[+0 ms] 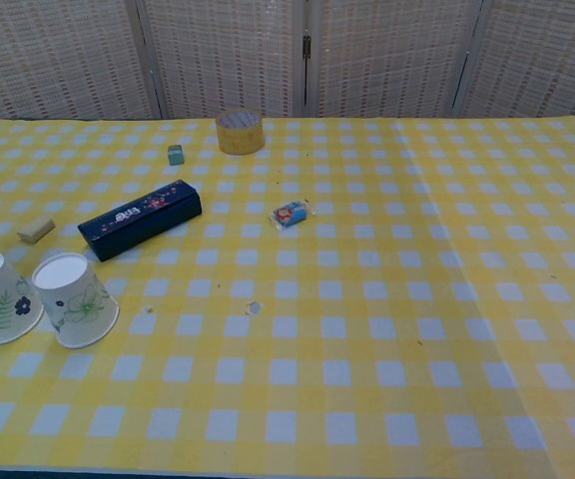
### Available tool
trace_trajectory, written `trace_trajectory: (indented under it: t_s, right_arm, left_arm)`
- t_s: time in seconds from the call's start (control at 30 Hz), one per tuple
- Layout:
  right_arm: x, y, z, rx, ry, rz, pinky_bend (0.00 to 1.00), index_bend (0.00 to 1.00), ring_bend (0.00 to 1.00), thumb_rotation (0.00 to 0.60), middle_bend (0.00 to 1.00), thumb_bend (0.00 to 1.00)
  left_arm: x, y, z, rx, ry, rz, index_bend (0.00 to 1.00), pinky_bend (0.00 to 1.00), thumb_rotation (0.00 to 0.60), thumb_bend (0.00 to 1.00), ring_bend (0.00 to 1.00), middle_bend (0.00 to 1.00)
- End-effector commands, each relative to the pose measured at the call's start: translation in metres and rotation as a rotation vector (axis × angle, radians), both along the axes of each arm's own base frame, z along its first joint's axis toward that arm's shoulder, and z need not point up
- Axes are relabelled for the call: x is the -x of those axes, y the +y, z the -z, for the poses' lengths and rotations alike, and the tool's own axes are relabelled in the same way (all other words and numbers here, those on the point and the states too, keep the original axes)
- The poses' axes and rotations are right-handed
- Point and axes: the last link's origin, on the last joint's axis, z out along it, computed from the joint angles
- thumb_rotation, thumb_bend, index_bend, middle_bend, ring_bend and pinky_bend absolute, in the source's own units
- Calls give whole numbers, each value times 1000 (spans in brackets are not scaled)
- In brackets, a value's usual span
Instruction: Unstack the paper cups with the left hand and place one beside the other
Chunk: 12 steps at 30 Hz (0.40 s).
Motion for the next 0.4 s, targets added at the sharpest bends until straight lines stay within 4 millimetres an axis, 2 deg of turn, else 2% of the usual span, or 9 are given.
trace_trajectory:
  t_s: [0.03,0.2,0.4]
  right_arm:
    - [0,-1,1,-12,-4,-6,6,0,90,600,1,405]
    - [-1,-1,4,-18,-14,-15,6,0,94,600,12,405]
    - [-3,1,4,-18,-22,-24,7,0,101,600,35,404]
  left_arm:
    - [18,-11,-9,-49,16,-23,105,2,600,420,59,73]
    - [36,-37,-8,-75,10,-61,107,1,600,420,60,73]
    - [46,-60,-9,-136,23,-45,109,1,600,420,60,73]
